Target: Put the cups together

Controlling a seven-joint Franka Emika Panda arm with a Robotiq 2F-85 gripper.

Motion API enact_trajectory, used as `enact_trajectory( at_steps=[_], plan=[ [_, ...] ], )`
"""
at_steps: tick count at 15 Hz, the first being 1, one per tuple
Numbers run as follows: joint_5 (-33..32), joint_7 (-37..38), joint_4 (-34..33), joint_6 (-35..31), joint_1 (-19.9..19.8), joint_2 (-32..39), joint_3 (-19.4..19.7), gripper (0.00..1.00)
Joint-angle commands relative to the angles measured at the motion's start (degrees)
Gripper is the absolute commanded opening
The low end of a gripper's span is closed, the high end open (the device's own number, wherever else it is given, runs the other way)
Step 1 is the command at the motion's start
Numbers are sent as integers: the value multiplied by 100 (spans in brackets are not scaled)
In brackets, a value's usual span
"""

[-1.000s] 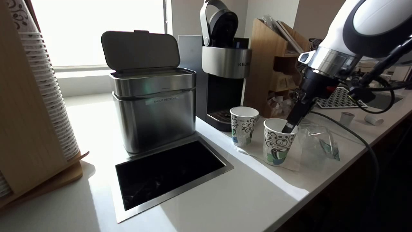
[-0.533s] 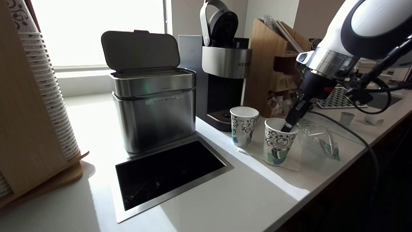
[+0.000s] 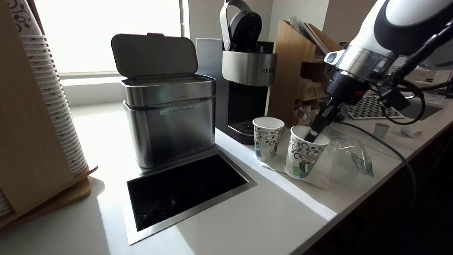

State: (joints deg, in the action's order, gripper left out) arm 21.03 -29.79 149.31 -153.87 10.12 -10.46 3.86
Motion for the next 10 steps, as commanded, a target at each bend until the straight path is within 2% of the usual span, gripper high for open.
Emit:
enact_trajectory(
  at_steps=[1,5,10],
  plan=[
    [77,-129,-117,434,53,-515,18,1],
    [-281,103,-427,666,-1,-790,-9,1],
    [-427,169,-785,659,29,-808,11,1]
  ],
)
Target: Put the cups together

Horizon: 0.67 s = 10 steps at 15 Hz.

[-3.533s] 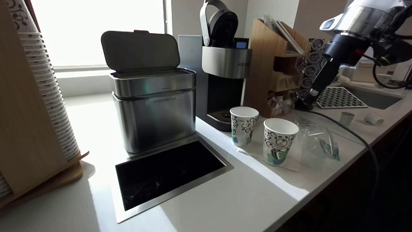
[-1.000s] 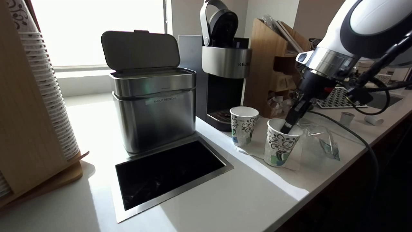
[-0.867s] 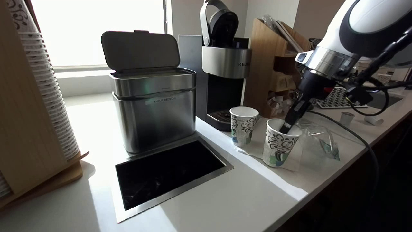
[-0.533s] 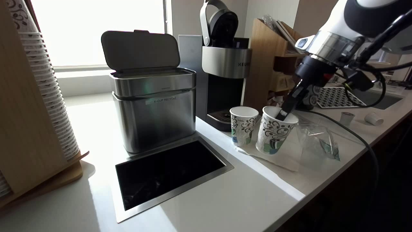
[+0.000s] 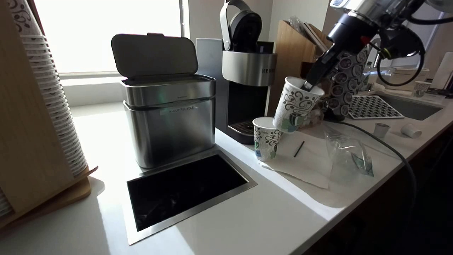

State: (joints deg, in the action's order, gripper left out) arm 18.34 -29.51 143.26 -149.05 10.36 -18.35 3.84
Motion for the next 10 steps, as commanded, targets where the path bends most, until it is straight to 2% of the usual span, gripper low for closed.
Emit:
enact_trajectory(
  at_steps=[1,10],
  plan=[
    [-174,152,-239,129,2,9,8,1],
    [-100,131,-823,80,-54,663,65,1]
  ],
)
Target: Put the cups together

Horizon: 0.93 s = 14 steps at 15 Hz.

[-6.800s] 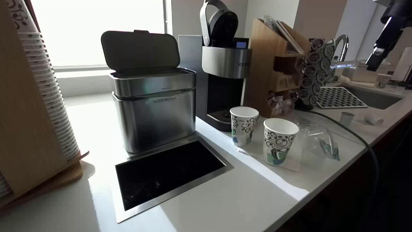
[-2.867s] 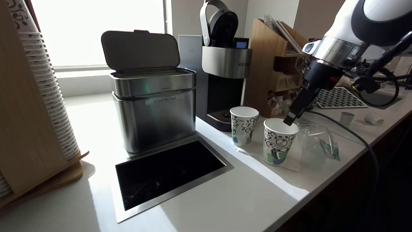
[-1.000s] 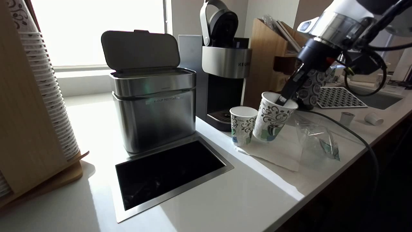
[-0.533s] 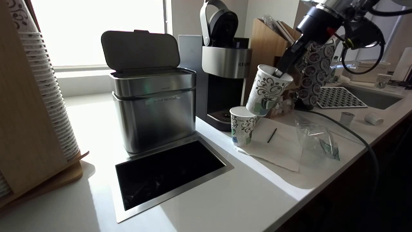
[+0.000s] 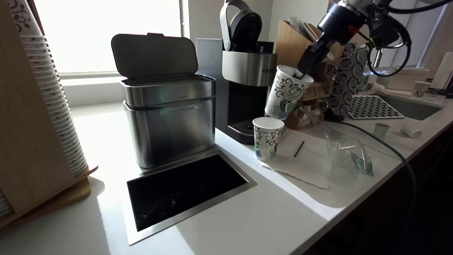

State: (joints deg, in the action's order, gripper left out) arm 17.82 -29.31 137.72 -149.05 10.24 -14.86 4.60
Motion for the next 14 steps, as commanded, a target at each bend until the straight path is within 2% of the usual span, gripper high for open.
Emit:
enact_trajectory(
  at_steps=[1,14],
  plan=[
    [-50,117,-345,70,-60,416,-27,1],
    [-242,320,-987,218,-366,1242,-350,1]
  ],
)
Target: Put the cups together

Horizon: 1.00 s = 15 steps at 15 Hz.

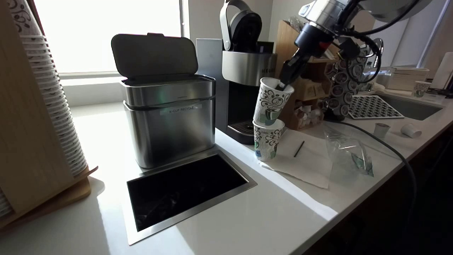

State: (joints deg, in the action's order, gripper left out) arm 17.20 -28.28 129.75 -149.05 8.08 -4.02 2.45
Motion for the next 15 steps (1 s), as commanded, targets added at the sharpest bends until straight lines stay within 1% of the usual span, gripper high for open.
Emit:
enact_trajectory(
  at_steps=[1,6,11,15],
  plan=[
    [-260,277,-229,273,-183,196,-156,1],
    [-564,557,-412,609,-291,348,-254,1],
    [-670,702,-565,1108,-348,394,-315,1],
    [-676,772,-642,1326,-390,444,-331,1]
  ],
)
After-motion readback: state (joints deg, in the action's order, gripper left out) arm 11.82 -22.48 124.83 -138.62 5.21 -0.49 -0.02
